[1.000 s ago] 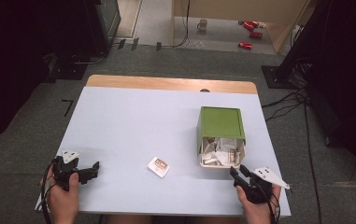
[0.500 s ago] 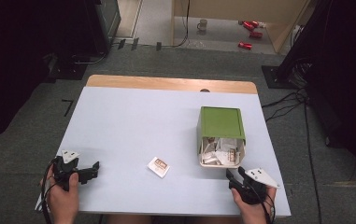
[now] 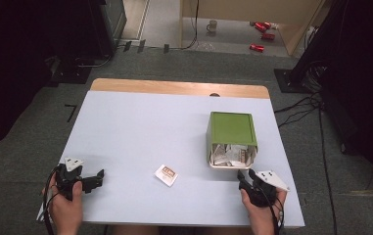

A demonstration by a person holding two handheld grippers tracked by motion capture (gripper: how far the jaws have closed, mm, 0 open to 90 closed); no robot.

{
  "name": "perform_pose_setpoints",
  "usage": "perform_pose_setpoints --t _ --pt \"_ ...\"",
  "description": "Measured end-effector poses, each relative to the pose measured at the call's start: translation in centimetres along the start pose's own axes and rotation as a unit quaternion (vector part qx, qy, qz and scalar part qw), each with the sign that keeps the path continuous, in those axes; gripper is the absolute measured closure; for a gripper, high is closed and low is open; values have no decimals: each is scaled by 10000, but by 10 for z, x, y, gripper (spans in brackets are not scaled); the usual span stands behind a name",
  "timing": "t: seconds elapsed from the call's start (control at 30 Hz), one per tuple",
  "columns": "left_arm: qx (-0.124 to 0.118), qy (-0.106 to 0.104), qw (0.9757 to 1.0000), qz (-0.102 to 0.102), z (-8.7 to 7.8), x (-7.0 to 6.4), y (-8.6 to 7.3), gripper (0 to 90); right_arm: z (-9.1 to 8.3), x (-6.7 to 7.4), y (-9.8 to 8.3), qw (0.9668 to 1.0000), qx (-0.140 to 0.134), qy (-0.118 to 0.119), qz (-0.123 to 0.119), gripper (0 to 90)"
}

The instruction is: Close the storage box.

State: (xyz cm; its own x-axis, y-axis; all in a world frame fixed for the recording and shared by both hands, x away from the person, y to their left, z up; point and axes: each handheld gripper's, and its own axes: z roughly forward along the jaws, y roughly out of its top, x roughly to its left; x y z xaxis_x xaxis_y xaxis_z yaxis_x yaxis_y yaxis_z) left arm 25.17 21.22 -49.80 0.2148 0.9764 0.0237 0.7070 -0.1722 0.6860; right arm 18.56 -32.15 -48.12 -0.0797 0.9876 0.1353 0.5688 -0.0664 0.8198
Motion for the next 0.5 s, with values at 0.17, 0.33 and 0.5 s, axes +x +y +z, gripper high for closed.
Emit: perform_pose_setpoints --t 0.17,0.33,0.5 --pt "0 0 10000 0 0 0 0 0 8 4 4 9999 -13 -127 55 516" --pt "-2 0 10000 -2 0 0 0 0 13 8 5 9996 53 -241 106 462" --pt "-1 1 10000 0 0 0 0 0 12 8 5 9997 48 -248 73 448"
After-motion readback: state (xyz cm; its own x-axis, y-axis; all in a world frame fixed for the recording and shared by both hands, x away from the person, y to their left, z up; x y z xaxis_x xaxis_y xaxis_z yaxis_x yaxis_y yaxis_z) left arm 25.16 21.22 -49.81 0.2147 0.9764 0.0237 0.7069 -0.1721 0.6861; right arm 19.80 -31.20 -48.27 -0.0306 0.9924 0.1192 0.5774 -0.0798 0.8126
